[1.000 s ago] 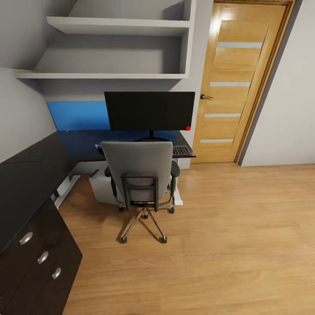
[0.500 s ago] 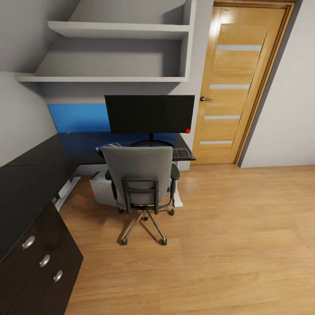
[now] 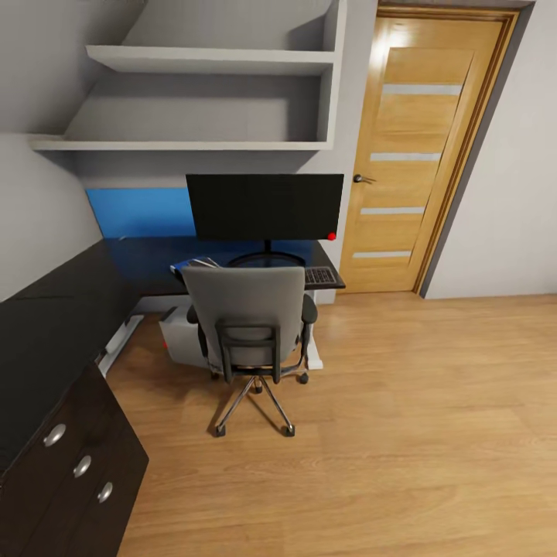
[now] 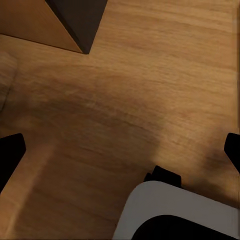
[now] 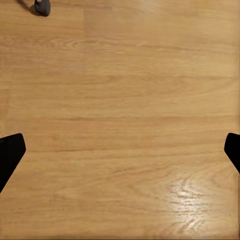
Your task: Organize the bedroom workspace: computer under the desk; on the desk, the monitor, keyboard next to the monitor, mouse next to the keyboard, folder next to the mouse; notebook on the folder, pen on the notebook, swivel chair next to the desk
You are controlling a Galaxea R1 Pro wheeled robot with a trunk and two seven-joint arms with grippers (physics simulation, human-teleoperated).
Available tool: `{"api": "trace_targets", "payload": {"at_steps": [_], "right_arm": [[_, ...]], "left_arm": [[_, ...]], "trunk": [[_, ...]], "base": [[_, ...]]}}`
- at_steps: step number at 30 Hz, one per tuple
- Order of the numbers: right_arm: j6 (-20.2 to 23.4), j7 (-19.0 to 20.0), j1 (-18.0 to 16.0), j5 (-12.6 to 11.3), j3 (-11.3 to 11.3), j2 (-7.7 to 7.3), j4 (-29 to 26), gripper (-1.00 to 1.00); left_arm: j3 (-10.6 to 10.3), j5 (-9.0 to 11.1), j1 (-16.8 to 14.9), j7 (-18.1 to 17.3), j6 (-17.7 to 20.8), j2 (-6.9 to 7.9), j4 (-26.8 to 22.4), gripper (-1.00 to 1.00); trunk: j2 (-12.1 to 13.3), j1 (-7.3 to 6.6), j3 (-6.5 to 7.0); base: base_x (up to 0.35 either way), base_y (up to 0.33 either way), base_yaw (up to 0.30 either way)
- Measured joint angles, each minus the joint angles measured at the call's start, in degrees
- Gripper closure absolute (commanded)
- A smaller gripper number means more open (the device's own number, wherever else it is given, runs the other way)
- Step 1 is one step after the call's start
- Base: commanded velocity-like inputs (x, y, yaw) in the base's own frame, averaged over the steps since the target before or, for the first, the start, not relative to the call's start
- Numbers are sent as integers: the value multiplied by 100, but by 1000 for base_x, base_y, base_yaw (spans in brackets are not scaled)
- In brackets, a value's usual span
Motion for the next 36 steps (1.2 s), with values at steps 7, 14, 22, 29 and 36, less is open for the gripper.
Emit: {"api": "trace_targets", "payload": {"at_steps": [7, 14, 22, 29, 36], "right_arm": [[18, 7, 11, -3, 1, 5, -7, -100], [23, 23, 13, 2, 9, 27, -11, -100], [24, 29, 13, 2, 10, 33, -11, -100], [24, 29, 13, 2, 9, 33, -11, -100], [24, 29, 13, 2, 9, 33, -11, -100]], "left_arm": [[-2, -1, 25, -15, -71, -2, -3, -100], [-1, -1, 29, -14, -68, -3, -2, -100], [-1, -1, 28, -14, -45, -3, 0, -100], [0, -1, 30, -11, -30, -3, -4, -100], [7, 2, 30, -8, 140, -3, -7, -100]], "trunk": [[281, -154, 126], [562, -308, 251], [883, -483, 395], [1163, -637, 521], [1444, -791, 647]], "base": [[0, 0, 0], [0, 0, 0], [0, 0, 0], [0, 0, 0], [0, 0, 0]]}}
